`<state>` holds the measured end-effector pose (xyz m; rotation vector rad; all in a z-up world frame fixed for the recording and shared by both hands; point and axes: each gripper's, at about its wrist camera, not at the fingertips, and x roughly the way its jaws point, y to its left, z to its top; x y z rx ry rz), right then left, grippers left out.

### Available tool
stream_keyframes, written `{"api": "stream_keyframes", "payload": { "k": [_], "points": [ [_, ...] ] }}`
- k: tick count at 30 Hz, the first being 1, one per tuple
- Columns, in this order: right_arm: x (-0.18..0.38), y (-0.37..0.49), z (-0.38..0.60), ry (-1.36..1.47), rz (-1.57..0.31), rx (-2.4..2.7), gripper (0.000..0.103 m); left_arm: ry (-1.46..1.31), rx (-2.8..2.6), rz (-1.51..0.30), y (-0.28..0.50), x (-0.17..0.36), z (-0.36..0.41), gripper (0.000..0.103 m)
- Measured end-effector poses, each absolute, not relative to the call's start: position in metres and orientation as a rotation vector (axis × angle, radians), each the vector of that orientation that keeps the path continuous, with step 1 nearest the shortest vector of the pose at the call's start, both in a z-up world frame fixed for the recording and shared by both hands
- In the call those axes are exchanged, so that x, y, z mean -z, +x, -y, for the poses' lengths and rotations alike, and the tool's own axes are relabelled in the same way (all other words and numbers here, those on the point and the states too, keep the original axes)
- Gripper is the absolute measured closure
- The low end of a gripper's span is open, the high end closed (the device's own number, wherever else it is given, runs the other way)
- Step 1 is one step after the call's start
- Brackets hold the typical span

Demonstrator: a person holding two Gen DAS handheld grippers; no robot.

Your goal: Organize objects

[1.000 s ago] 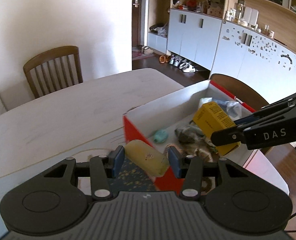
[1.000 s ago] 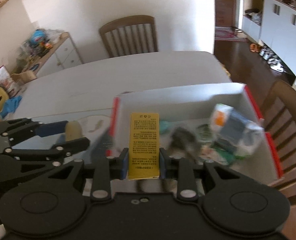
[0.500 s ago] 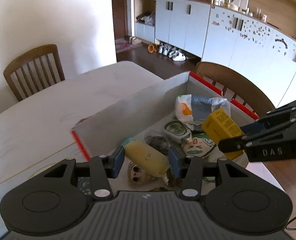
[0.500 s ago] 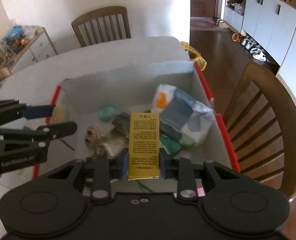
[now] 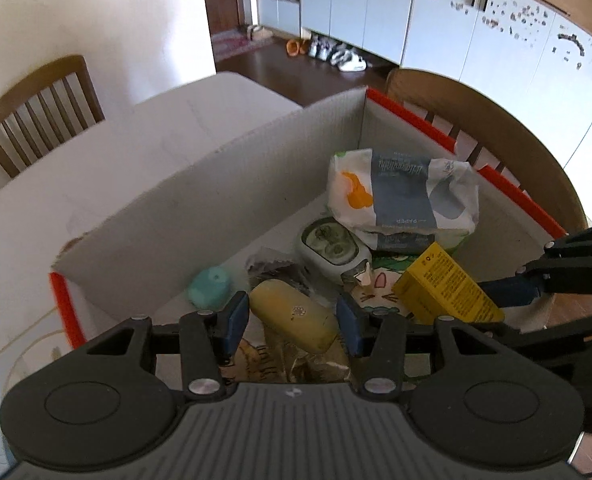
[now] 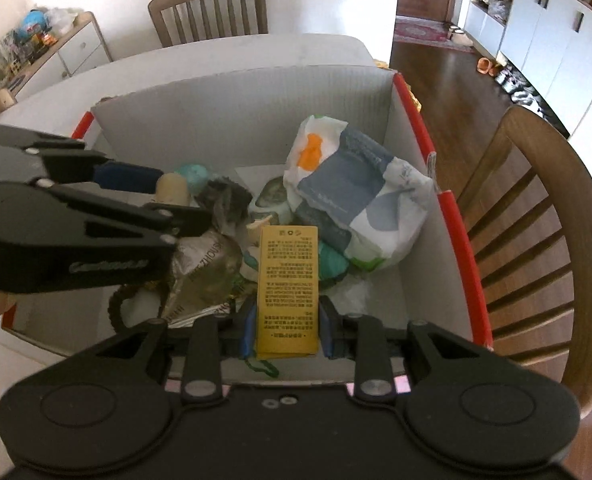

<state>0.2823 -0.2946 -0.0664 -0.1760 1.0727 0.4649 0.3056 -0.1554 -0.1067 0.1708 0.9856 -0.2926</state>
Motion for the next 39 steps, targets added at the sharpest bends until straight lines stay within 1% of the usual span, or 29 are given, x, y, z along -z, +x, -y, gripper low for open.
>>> {"api": "stream_keyframes", "payload": {
  "k": [12,17,20,23,24,25,27,33,36,39],
  "points": [
    [0.069,0.286,0.298,-0.208,-1.048,-0.493,0.073,0.135,0.307,-1.063,0.309,0.127,0.164,0.055],
    [0.065,0.284,0.3,-0.201,-1.034,-0.515,0.069,0.137,0.3,-1.081,0.307,0.13,0.166,0.055],
    [0.061,0.282,0.305,-0.175,-1.025,-0.523,0.064,0.135,0.298,-1.081,0.305,0.129,0.166,0.055],
    [0.055,0.279,0.309,-0.155,-1.011,-0.529,0.061,0.131,0.293,-1.073,0.306,0.126,0.165,0.054],
    [0.053,0.278,0.311,-0.153,-1.008,-0.528,0.06,0.129,0.292,-1.067,0.304,0.125,0.164,0.052],
    [0.051,0.276,0.312,-0.148,-1.002,-0.528,0.059,0.126,0.296,-1.06,0.301,0.124,0.165,0.046],
    [0.047,0.273,0.314,-0.137,-0.992,-0.532,0.059,0.122,0.302,-1.044,0.297,0.119,0.165,0.04],
    [0.034,0.262,0.315,-0.107,-0.963,-0.511,0.054,0.104,0.327,-0.987,0.28,0.102,0.159,0.039],
    [0.029,0.254,0.315,-0.08,-0.948,-0.509,0.051,0.092,0.329,-0.957,0.273,0.094,0.151,0.034],
    [0.023,0.246,0.314,-0.066,-0.924,-0.497,0.047,0.077,0.328,-0.93,0.264,0.083,0.142,0.034]
  ]
}}
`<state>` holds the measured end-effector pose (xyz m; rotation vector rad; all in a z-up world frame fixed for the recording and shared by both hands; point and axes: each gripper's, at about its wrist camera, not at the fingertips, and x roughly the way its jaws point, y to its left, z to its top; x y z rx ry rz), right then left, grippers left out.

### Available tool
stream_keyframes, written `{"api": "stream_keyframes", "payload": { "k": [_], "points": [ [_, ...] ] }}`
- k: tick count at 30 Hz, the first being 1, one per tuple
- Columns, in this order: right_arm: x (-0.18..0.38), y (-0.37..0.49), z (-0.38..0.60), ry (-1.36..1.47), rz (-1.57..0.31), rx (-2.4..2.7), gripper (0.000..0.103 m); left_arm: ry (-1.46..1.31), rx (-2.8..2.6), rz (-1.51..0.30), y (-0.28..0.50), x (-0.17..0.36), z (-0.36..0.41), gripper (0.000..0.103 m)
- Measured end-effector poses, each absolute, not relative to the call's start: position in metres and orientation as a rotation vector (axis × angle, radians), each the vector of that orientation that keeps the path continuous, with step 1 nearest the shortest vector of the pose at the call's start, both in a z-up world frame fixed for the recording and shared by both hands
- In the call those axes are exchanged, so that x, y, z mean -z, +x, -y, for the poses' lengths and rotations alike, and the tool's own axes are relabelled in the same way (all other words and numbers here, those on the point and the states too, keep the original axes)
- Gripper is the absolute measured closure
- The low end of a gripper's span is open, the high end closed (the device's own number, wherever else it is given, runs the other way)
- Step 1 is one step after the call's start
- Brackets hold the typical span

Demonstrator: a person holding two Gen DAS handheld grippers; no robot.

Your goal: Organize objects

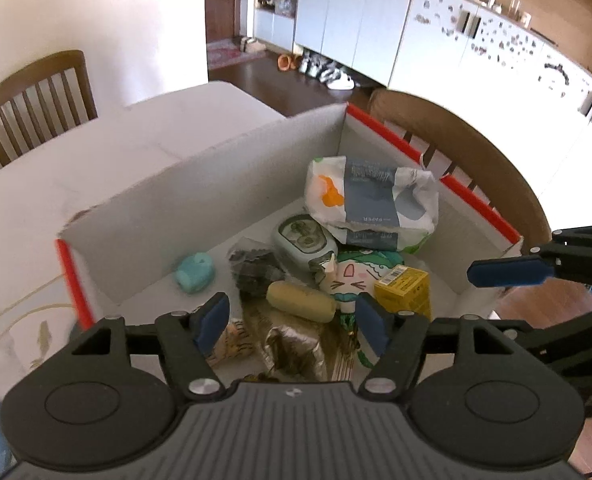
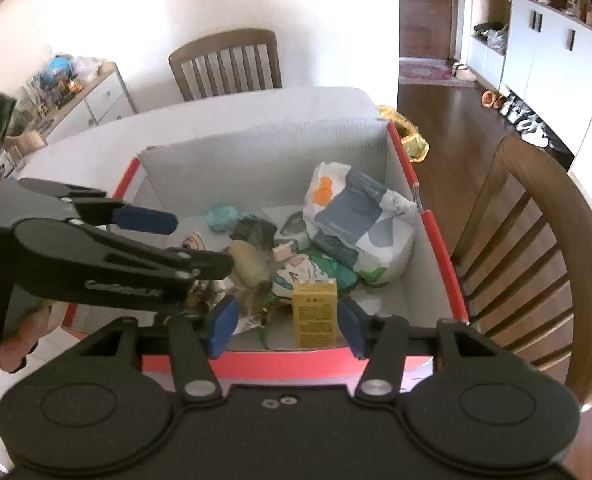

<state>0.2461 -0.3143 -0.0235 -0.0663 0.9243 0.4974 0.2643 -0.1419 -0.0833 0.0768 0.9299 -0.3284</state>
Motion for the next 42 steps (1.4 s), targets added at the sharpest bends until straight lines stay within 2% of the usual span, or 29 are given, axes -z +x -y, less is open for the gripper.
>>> {"api": "stream_keyframes", "payload": {
  "k": [2,6,20,23,25,28,42],
  "points": [
    [0.019,0.243,0.313,-0.051,-0.906,-0.491,0.044,0.075,0.334,-0.907,0.26,0.076,0.135,0.034],
    [0.008,0.231,0.31,-0.023,-0.87,-0.48,0.038,0.059,0.34,-0.859,0.245,0.062,0.121,0.025],
    [-0.017,0.187,0.29,0.055,-0.741,-0.447,0.008,-0.01,0.351,-0.751,0.194,0.031,0.062,0.02],
    [-0.018,0.178,0.285,0.082,-0.716,-0.434,0.002,-0.024,0.345,-0.739,0.186,0.028,0.05,0.011],
    [-0.02,0.172,0.283,0.101,-0.697,-0.42,0.001,-0.03,0.343,-0.729,0.181,0.025,0.044,0.003],
    [-0.022,0.165,0.281,0.12,-0.68,-0.401,0.001,-0.022,0.333,-0.709,0.172,0.022,0.037,0.0],
    [-0.021,0.131,0.262,0.125,-0.636,-0.352,0.001,0.019,0.346,-0.618,0.134,0.015,0.01,0.0]
  ]
}}
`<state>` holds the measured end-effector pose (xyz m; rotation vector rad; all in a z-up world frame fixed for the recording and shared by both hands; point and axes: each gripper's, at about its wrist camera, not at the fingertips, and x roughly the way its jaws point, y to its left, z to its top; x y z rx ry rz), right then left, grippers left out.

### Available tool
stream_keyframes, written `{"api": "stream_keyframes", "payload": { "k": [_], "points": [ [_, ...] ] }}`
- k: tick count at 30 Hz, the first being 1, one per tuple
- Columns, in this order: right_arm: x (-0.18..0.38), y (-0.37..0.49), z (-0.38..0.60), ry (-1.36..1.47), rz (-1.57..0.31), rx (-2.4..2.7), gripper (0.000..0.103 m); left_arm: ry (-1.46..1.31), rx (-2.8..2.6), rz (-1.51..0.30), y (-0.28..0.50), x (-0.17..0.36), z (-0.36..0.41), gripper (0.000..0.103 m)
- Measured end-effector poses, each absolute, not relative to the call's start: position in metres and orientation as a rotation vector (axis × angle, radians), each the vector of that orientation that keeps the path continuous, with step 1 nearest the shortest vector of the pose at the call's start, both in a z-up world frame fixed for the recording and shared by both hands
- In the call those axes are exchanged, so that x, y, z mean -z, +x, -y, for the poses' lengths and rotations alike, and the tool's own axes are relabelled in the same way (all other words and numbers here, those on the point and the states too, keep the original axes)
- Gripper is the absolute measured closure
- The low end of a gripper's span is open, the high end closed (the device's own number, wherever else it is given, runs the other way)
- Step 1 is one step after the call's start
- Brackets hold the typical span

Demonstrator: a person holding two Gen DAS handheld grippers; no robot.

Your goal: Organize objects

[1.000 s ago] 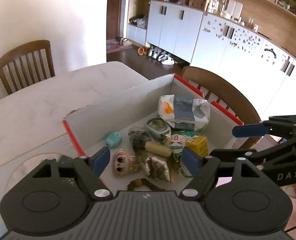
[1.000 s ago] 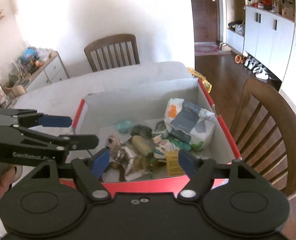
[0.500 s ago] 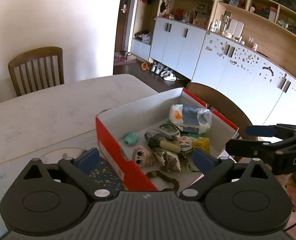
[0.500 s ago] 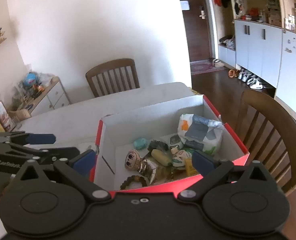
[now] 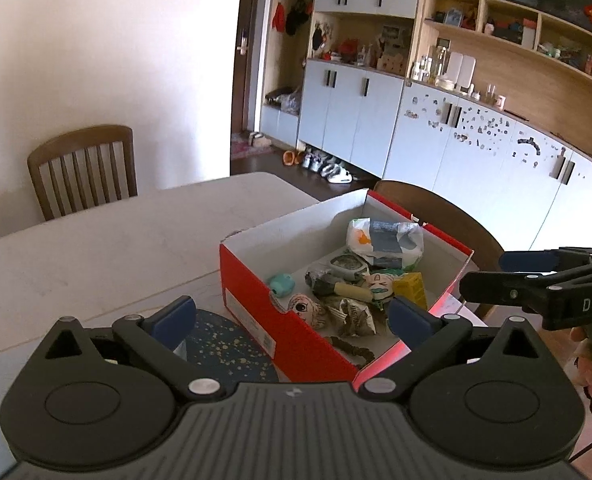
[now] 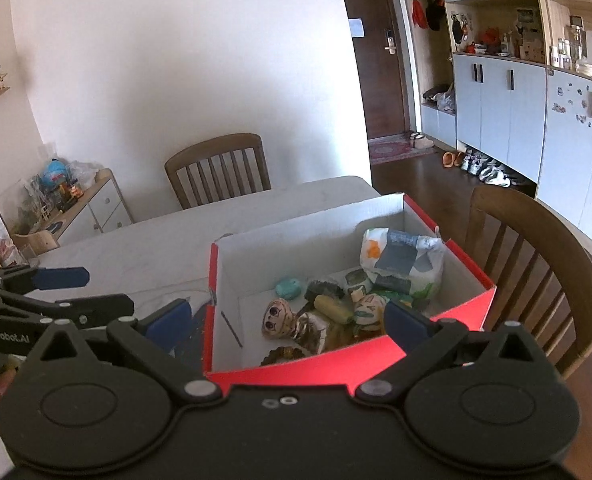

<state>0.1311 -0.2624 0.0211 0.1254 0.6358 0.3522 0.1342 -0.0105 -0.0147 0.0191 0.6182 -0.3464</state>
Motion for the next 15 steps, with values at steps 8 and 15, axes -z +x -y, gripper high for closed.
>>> {"api": "stream_keyframes", "payload": {
  "k": [8,15],
  "points": [
    [-0.018,0.12,0.256,0.132,-0.649,-0.351,0.001,0.06,0.323,-0.58,0.12,0.014,0.006,0.0],
    [-0.017,0.113,0.251,0.133,-0.65,-0.349,0.001,0.068,0.344,-0.576,0.115,0.016,0.003,0.0]
  ]
}}
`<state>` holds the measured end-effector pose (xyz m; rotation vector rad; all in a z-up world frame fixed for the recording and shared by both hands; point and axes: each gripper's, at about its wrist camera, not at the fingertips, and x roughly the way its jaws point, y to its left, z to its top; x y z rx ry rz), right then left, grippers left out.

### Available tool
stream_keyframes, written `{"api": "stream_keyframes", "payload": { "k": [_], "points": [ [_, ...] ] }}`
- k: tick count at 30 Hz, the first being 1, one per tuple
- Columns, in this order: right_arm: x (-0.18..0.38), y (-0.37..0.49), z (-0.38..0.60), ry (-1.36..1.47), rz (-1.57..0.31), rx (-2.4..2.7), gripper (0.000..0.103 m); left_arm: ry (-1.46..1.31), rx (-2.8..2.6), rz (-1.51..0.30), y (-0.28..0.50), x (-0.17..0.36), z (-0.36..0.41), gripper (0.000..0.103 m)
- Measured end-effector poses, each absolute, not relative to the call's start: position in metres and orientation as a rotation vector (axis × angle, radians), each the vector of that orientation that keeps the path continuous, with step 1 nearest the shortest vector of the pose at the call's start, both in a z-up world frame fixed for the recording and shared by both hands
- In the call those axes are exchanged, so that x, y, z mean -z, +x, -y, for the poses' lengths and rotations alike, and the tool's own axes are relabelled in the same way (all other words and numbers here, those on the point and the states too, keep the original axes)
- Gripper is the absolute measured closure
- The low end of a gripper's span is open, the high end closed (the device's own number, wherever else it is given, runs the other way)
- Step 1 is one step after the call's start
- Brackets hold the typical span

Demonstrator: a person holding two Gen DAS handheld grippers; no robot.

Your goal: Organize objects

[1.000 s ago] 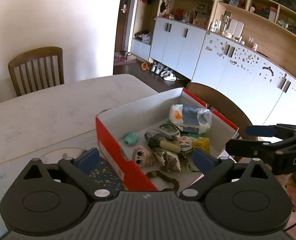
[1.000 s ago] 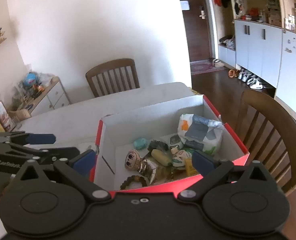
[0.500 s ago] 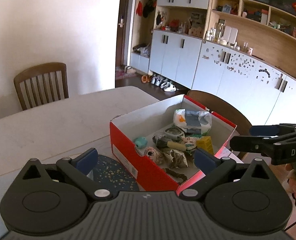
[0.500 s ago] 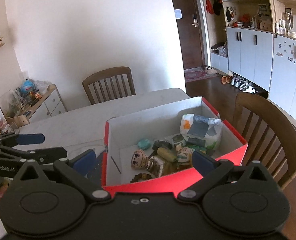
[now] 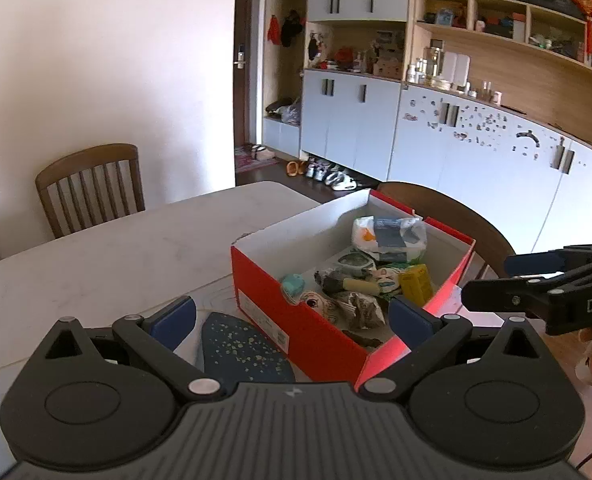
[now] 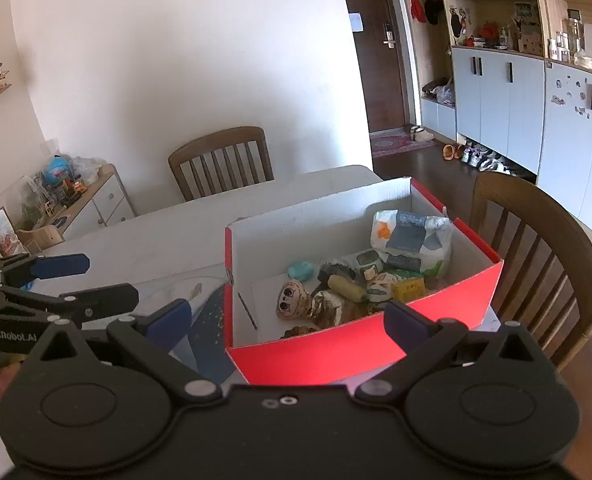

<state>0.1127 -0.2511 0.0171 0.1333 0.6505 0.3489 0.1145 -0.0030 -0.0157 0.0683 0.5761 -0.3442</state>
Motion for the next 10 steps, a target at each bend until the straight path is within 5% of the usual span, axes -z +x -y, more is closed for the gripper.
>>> {"api": "stream_keyframes", "payload": {
  "k": [10],
  "points": [
    [-0.0141,0.1061,0.2461,0.13,-0.662,-0.347,0.001,0.066,0.369,-0.579,0.1103,0.0196,0.0002,0.0]
  ]
}}
